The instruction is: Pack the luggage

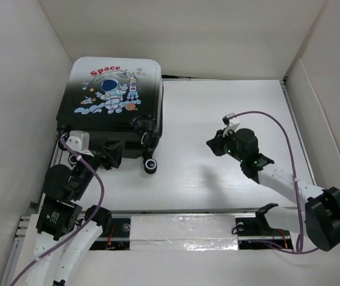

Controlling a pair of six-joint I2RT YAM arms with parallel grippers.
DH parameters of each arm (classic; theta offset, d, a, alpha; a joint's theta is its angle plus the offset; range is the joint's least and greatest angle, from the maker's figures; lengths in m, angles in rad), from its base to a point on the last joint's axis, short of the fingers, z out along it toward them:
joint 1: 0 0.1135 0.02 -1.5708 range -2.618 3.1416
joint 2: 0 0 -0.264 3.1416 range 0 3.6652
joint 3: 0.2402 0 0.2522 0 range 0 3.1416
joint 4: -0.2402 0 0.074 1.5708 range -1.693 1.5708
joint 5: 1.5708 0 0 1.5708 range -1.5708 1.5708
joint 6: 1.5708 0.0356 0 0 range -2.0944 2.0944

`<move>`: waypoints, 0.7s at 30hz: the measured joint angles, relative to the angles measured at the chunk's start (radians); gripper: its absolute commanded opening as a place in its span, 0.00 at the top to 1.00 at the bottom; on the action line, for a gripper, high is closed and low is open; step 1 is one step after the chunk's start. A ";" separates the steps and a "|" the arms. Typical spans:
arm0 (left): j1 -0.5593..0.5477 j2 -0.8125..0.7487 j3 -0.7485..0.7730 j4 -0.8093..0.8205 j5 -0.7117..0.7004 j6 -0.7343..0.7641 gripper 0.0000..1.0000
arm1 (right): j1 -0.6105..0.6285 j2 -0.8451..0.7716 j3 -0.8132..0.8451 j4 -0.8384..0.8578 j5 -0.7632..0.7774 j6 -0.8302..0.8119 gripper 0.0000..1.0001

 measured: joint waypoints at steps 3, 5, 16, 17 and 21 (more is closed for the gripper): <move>-0.002 0.008 0.039 0.039 -0.073 -0.050 0.40 | 0.034 -0.003 0.000 0.009 0.025 -0.010 1.00; -0.002 0.061 0.084 0.077 -0.150 -0.083 0.43 | 0.050 -0.007 0.000 0.009 0.044 -0.016 1.00; 0.168 1.017 0.837 0.098 -0.412 -0.163 1.00 | 0.073 -0.069 -0.003 0.044 0.118 -0.032 1.00; 0.212 1.069 0.865 0.079 -0.409 -0.166 1.00 | 0.075 -0.069 -0.003 0.044 0.121 -0.033 1.00; 0.413 1.260 0.993 -0.017 -0.398 -0.179 1.00 | 0.079 -0.069 -0.003 0.045 0.124 -0.034 1.00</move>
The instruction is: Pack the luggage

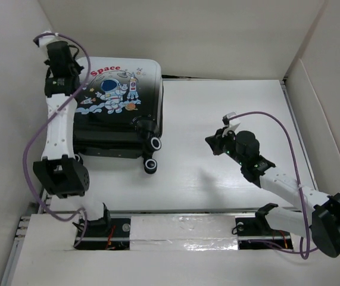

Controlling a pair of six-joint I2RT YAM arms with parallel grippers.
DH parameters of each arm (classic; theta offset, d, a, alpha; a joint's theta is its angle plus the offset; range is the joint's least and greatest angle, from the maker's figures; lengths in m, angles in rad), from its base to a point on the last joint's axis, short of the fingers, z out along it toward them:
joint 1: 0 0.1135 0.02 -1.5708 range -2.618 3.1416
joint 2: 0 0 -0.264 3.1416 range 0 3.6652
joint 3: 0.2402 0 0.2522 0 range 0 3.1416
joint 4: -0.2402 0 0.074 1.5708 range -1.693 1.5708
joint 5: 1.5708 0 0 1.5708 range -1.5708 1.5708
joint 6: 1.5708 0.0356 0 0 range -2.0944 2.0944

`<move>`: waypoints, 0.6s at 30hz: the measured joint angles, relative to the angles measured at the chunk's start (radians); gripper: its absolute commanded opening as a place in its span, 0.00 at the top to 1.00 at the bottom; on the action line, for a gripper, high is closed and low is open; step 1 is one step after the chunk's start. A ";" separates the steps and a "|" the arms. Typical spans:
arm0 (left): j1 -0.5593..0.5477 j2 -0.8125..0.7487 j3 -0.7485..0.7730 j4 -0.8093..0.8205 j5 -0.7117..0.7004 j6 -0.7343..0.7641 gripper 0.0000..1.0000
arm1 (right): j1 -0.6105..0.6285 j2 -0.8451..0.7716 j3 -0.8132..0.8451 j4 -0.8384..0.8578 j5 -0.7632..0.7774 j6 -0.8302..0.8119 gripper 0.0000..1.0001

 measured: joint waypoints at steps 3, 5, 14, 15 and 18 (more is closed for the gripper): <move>0.120 0.126 0.107 -0.045 0.015 0.000 1.00 | 0.000 0.001 0.000 0.000 0.000 0.000 1.00; 0.198 0.191 0.146 -0.058 0.027 -0.001 1.00 | 0.001 0.008 0.003 -0.004 -0.003 -0.001 1.00; 0.322 0.441 0.259 -0.118 0.042 0.027 0.99 | 0.069 0.063 0.079 -0.014 -0.011 0.006 0.94; 0.317 0.465 0.261 -0.120 0.047 0.033 0.99 | 0.074 0.081 0.096 -0.013 -0.012 0.007 0.92; 0.299 0.532 0.258 -0.131 0.071 0.047 1.00 | 0.085 0.142 0.148 -0.015 -0.010 0.013 0.84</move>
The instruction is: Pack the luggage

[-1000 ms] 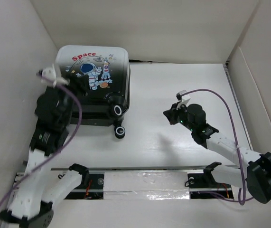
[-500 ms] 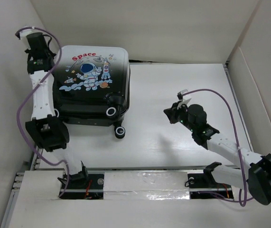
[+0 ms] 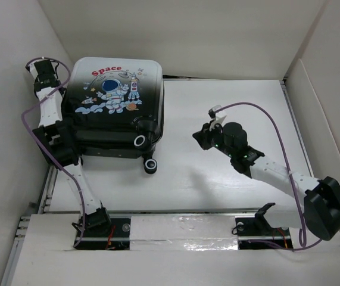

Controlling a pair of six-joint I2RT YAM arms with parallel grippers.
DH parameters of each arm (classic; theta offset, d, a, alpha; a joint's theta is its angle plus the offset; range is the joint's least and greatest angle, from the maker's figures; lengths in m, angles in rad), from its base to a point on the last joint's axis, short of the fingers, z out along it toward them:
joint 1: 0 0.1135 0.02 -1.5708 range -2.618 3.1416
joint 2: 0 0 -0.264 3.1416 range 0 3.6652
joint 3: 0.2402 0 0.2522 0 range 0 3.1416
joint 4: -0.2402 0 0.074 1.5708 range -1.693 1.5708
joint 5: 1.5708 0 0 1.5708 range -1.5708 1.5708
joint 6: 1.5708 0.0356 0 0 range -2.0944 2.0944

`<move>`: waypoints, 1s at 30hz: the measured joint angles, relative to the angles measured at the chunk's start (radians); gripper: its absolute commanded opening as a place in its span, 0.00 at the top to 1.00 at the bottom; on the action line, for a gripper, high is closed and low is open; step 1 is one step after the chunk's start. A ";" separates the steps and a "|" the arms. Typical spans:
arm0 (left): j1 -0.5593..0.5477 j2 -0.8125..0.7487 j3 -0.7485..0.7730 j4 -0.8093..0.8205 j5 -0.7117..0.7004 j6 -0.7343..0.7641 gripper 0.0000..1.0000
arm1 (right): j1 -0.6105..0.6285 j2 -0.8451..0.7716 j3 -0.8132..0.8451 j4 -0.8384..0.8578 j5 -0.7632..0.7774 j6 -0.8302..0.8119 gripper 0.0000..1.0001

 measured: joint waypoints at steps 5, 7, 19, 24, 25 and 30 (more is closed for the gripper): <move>-0.017 0.041 -0.083 0.064 -0.003 0.007 1.00 | 0.000 0.060 0.063 -0.001 0.037 0.005 0.78; -0.027 0.032 -0.163 0.132 0.013 -0.007 1.00 | -0.002 0.082 0.092 -0.001 0.069 0.005 0.75; -0.179 -0.205 -0.649 0.431 0.264 -0.192 1.00 | -0.254 0.278 0.248 -0.067 0.176 0.036 0.68; -0.251 -0.389 -0.885 0.486 0.339 -0.243 1.00 | -0.273 0.397 0.343 -0.122 0.143 0.033 0.67; -0.269 -0.441 -0.936 0.496 0.346 -0.253 1.00 | -0.272 0.423 0.369 -0.128 0.129 0.032 0.67; -0.346 -0.674 -1.147 0.495 0.314 -0.279 1.00 | -0.304 0.525 0.480 -0.183 0.126 -0.010 0.69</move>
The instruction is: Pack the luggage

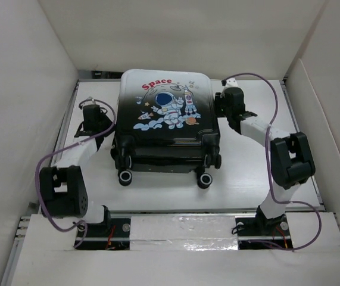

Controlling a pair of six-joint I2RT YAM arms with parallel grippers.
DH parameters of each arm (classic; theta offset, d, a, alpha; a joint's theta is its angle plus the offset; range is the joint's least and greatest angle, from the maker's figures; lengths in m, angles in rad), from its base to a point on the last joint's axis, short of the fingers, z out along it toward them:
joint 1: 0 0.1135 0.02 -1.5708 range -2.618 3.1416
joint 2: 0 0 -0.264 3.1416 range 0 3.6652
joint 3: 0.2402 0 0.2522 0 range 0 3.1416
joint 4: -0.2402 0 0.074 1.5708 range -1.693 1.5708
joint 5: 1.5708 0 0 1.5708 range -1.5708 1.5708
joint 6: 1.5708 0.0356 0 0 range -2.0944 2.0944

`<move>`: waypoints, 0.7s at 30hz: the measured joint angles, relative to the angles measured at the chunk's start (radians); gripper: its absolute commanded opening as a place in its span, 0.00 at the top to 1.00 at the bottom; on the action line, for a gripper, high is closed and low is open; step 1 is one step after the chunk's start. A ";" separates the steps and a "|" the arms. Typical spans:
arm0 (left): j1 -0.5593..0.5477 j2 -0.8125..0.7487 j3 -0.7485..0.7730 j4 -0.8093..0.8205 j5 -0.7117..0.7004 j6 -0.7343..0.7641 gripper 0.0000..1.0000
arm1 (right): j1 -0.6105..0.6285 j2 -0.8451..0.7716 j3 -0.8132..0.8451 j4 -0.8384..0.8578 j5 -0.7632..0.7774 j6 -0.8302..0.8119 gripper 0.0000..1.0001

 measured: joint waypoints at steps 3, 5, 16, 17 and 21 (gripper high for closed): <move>-0.050 -0.117 -0.103 -0.005 -0.063 -0.016 1.00 | -0.013 0.082 0.116 -0.053 -0.031 -0.041 0.69; -0.097 -0.202 -0.178 -0.003 -0.122 -0.031 1.00 | -0.021 0.159 0.231 -0.104 -0.061 -0.076 0.69; -0.392 -0.682 -0.350 -0.364 -0.371 -0.085 0.18 | -0.060 0.489 0.911 -0.323 -0.241 -0.089 0.42; -0.406 -0.744 -0.353 -0.369 -0.378 -0.103 0.19 | -0.070 0.459 0.896 -0.327 -0.276 -0.071 0.38; -0.435 -0.935 -0.345 -0.183 -0.391 -0.172 0.29 | -0.107 0.232 0.700 -0.303 -0.364 -0.031 0.28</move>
